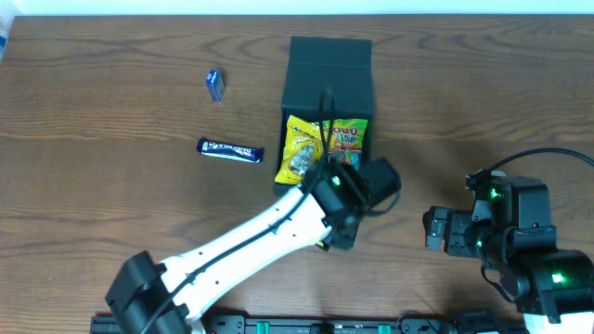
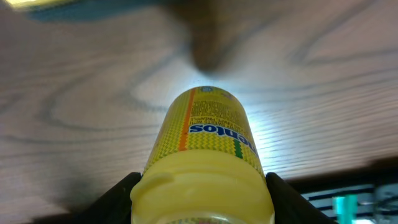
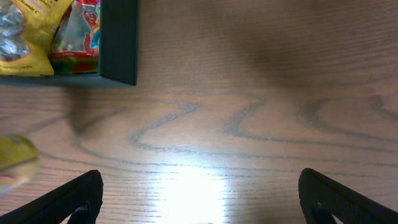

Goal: Pack container
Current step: 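Carry the Mentos bottle up over the box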

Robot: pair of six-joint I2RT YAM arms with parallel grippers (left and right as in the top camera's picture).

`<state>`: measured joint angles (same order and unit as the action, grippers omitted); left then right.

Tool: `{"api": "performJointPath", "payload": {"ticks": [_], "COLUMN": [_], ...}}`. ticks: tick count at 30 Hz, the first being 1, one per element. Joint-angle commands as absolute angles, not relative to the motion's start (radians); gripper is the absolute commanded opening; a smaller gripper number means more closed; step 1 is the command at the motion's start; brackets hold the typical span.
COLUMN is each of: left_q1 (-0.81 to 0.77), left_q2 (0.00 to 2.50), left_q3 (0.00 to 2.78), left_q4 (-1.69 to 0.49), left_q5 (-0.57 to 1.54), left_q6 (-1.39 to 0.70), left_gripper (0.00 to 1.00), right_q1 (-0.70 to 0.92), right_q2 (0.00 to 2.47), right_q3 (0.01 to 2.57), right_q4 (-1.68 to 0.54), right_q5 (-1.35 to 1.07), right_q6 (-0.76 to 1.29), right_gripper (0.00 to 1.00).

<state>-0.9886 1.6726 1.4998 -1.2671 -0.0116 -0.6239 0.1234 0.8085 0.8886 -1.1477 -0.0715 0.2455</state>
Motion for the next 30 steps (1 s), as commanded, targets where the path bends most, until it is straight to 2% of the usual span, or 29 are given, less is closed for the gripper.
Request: {"api": "performJointPath", "payload": {"ticks": [1,11,24,30], "left_q1": [-0.945,-0.764,-0.744,-0.732], "left_q2": [1.647,1.701,2.131,2.255], "left_q3": [1.607,1.843,2.369,2.408], "left_q4": [-1.298,-1.336,-1.68,-1.687], "left_q5": [-0.047,0.065,0.17,0.237], "left_q6": [-0.581,-0.447,-0.318,-0.302], "left_gripper": [0.06,0.05,0.05,0.05], "right_q1": [0.115,0.115,0.115,0.115], "right_q2": [0.802,0.802,0.802,0.802], "right_q3": [0.888,0.888,0.888,0.888], "right_q4": [-1.148,-1.148,-1.148,-1.148], "right_q5": [-0.072,-0.072,-0.072,-0.072], "right_q6": [0.257,0.257,0.257,0.257], "right_gripper": [0.99,0.99,0.99,0.99]}}
